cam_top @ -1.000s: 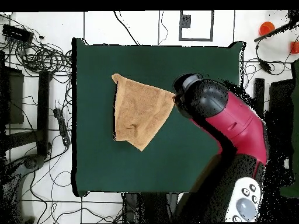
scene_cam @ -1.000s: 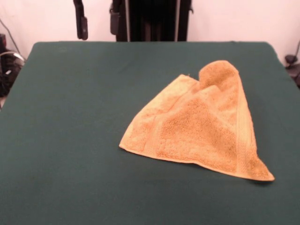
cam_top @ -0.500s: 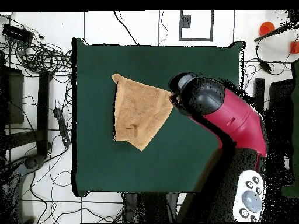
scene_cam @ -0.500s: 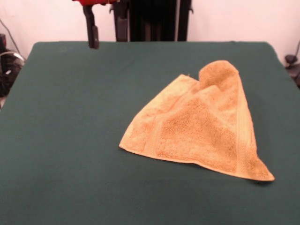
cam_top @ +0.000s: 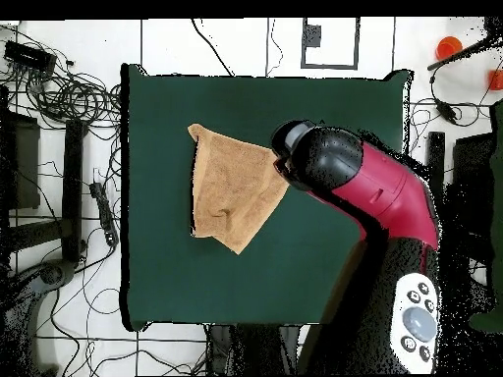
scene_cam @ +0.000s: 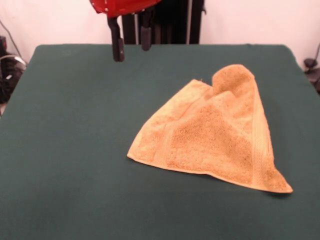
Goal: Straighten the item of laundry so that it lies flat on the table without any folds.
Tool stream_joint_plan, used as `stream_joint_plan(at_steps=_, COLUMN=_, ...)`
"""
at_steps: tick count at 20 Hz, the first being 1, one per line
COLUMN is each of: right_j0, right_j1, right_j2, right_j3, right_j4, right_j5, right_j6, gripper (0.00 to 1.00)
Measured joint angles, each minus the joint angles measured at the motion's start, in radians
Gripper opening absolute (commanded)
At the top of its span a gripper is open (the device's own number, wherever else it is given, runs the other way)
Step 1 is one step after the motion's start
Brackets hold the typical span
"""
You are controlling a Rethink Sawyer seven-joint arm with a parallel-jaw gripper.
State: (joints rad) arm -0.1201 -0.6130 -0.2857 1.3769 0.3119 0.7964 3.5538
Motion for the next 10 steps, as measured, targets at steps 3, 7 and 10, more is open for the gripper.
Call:
stream_joint_plan(at_steps=3, right_j0=-0.010, right_j1=-0.008, right_j2=0.027, right_j3=-0.002, right_j4=-0.034, right_j5=0.008, right_j6=0.000, gripper=1.00)
stream_joint_plan(at_steps=7, right_j0=-0.029, right_j1=-0.009, right_j2=0.059, right_j3=-0.006, right_j4=-0.062, right_j5=0.022, right_j6=0.000, gripper=1.00)
stream_joint_plan(at_steps=10, right_j0=-0.057, right_j1=-0.010, right_j2=0.095, right_j3=-0.006, right_j4=-0.099, right_j5=0.035, right_j6=0.000, gripper=1.00)
